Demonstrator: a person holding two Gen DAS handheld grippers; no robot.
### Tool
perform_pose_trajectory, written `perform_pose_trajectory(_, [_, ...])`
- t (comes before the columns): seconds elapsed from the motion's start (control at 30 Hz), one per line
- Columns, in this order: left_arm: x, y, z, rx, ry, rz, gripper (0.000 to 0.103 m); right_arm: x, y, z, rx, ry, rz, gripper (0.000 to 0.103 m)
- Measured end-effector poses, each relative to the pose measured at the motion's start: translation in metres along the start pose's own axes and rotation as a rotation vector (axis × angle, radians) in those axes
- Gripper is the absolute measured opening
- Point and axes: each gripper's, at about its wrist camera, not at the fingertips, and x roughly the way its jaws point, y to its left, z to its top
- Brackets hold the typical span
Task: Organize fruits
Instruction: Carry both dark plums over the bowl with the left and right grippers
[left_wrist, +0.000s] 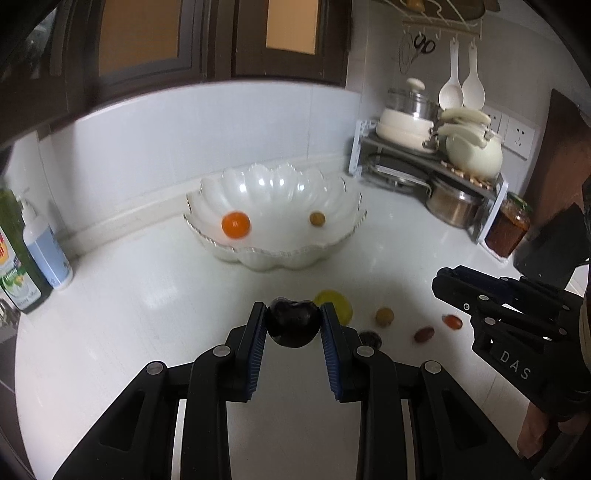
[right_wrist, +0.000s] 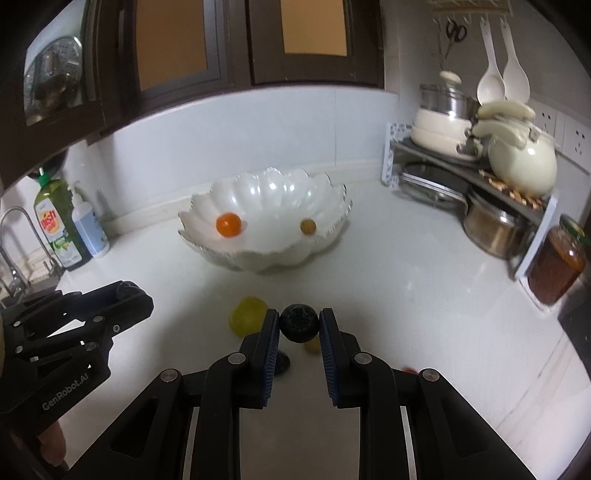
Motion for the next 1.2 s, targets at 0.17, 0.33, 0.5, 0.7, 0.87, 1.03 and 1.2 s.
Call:
perform_pose_trajectory(0.17, [-0.006,0.007,0.015,0.006,-0.049,0.019,0.03,-0.003,0.006,0.017,-0.017,-0.051,0.0,0.024])
perform_pose_trajectory(0.33, [-0.011,0.012,0.027,0.009,-0.079,0.029,0.03,-0.005,0.011,0.033,-0.033,-0.098,-0.002,0.024])
perform_pose_trajectory(0.5, [-0.016,0.016,0.041,0.012,-0.108,0.041,0.03,-0.006,0.018,0.046,-0.048,-0.132,0.001,0.024])
perform_pose_trajectory(0.7, [-0.011,0.02,0.06,0.014,-0.132,0.052,0.03,-0.002,0.024,0.063,-0.065,-0.159,-0.001,0.024])
perform_pose_trajectory(0.87, [-0.001,0.026,0.075,0.0,-0.13,0.046,0.03,0.009,0.027,0.075,-0.079,-0.166,-0.013,0.024])
perform_pose_trajectory(1.03, [0.013,0.03,0.088,-0.005,-0.122,0.053,0.03,0.028,0.026,0.086,-0.071,-0.141,0.011,0.024])
perform_pose_trajectory(1.2, [0.027,0.033,0.102,0.003,-0.11,0.063,0.03,0.047,0.023,0.099,-0.063,-0.112,0.031,0.024])
